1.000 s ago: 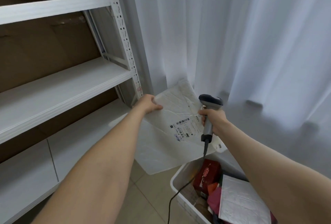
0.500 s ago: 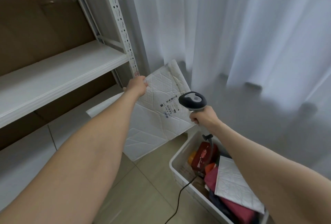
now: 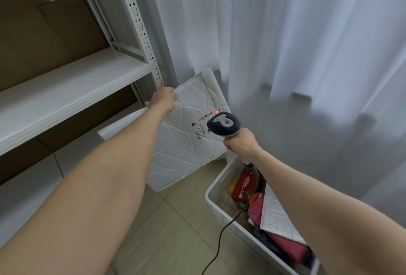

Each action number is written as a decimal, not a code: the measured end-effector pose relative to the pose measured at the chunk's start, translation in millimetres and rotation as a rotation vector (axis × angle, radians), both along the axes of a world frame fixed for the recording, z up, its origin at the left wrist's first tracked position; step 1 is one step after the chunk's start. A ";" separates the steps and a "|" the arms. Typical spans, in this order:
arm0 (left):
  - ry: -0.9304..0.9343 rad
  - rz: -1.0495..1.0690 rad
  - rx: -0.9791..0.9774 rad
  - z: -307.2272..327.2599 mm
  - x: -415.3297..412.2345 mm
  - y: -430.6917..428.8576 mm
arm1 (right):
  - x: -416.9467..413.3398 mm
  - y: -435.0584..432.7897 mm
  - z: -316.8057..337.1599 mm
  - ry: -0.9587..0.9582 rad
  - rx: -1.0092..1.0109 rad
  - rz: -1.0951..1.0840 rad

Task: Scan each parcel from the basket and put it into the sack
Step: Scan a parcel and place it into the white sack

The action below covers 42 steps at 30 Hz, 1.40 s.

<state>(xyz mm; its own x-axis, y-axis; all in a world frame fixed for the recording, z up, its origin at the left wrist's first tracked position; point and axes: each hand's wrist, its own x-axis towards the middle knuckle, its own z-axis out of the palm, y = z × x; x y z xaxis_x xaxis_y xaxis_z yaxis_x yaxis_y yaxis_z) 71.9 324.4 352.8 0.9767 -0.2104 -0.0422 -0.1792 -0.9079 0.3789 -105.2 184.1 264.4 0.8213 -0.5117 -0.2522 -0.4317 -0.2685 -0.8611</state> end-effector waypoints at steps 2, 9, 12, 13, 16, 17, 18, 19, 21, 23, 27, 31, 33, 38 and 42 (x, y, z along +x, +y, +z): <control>-0.012 0.001 -0.007 0.8 -2.2 -0.3 | -3.2 0.6 1.0 0.001 -0.009 0.000; -0.027 0.010 -0.012 0.0 -9.0 -4.1 | -9.8 2.9 -2.9 -0.026 -0.007 -0.012; -0.033 0.013 -0.016 -0.2 -12.8 -6.6 | -12.6 4.6 -5.9 -0.025 -0.010 -0.017; -0.036 0.013 -0.018 0.1 -13.6 -6.9 | -13.4 5.1 -7.0 -0.024 -0.009 -0.017; -0.042 0.013 -0.016 0.4 -14.5 -7.7 | -15.0 7.0 -7.7 -0.037 -0.009 -0.019; -0.040 0.011 -0.016 0.3 -14.3 -8.0 | -15.2 7.7 -7.2 -0.041 -0.007 -0.017; -0.038 0.008 -0.015 0.1 -14.2 -8.0 | -15.5 8.7 -6.2 -0.045 -0.004 -0.013; -0.037 0.007 -0.016 0.1 -14.1 -8.0 | -15.6 9.4 -5.6 -0.048 0.000 -0.011; -0.039 0.008 -0.015 0.2 -13.8 -7.7 | -15.0 10.2 -4.1 -0.052 0.005 -0.012; -0.038 0.011 -0.009 0.2 -12.8 -6.7 | -14.3 10.1 -4.0 -0.051 0.004 -0.010; -0.043 0.017 -0.009 -0.9 -9.5 -5.6 | -13.2 10.1 -4.5 -0.046 -0.016 0.001; -0.044 0.029 -0.015 -2.8 -4.6 -5.0 | -12.9 11.0 -3.9 -0.045 -0.015 0.008; -0.045 0.032 -0.021 -3.2 -2.6 -6.0 | -13.1 11.3 -4.1 -0.041 -0.006 0.002; -0.051 0.030 -0.026 -4.0 1.8 -7.8 | -11.3 13.1 -4.6 -0.050 0.034 -0.007; -0.050 0.027 -0.021 -5.5 5.7 -1.1 | -7.0 11.9 -8.5 -0.047 0.081 -0.040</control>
